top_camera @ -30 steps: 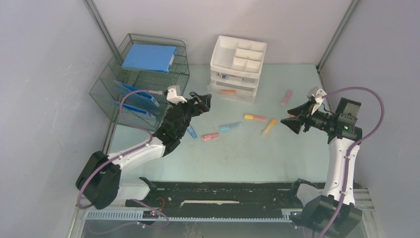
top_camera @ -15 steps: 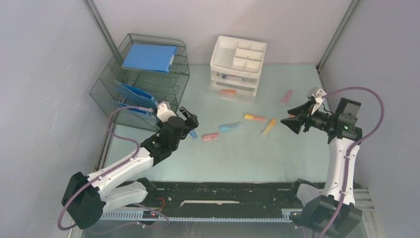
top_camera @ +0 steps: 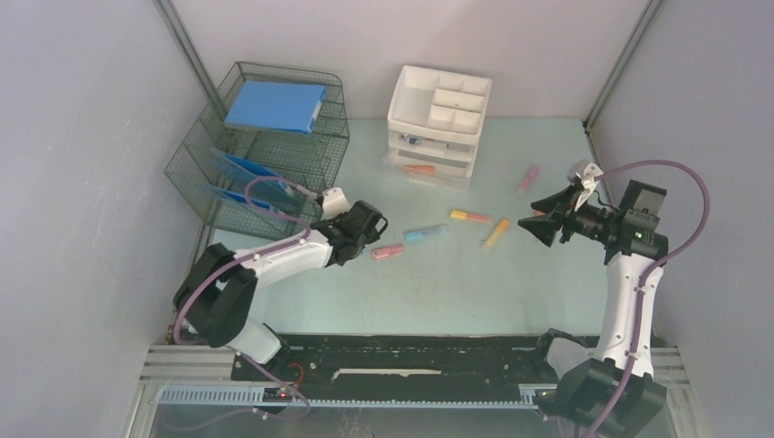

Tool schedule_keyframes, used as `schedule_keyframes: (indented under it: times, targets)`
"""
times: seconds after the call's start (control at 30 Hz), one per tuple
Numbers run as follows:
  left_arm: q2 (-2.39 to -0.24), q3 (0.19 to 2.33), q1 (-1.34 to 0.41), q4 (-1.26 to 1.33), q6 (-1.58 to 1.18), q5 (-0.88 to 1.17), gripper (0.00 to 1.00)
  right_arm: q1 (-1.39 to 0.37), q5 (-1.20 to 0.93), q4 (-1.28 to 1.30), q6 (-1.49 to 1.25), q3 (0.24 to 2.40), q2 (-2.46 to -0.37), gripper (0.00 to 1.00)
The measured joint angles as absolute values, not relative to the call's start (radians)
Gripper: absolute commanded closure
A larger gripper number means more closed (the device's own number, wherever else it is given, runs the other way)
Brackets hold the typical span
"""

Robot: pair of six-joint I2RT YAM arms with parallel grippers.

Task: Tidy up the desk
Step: Pick up the stationery from the center of the board.

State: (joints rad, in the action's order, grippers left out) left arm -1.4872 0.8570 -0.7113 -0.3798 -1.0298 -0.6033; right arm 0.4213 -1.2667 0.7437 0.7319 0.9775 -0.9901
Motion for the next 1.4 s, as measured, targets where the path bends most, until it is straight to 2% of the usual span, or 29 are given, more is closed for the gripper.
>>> schedule_keyframes:
  times: [0.1,0.23,0.37,0.53,1.0,1.4]
  targets:
    - [-1.551,0.891,-0.709,-0.392,-1.030,-0.602,0.24,0.422,-1.267,0.744,0.732,0.978,-0.990,0.36]
    - [-1.637,0.929,-0.682,-0.405,-1.021,-0.565,0.35,0.423,-1.267,0.744,0.733,0.978,-0.990,0.37]
    - [-1.697,0.932,-0.623,-0.374,-1.010,-0.513,0.38,0.423,-1.268,0.744,0.734,0.978,-0.989,0.37]
    - [-1.701,0.922,-0.576,-0.297,-1.005,-0.474,0.56,0.424,-1.273,0.744,0.735,0.978,-0.989,0.36]
    - [-1.668,0.841,-0.562,-0.120,-0.929,-0.388,0.76,0.424,-1.274,0.744,0.735,0.978,-0.989,0.36]
    - [-1.540,0.749,-0.572,-0.062,-0.818,-0.297,0.77,0.424,-1.278,0.744,0.735,0.978,-0.985,0.36]
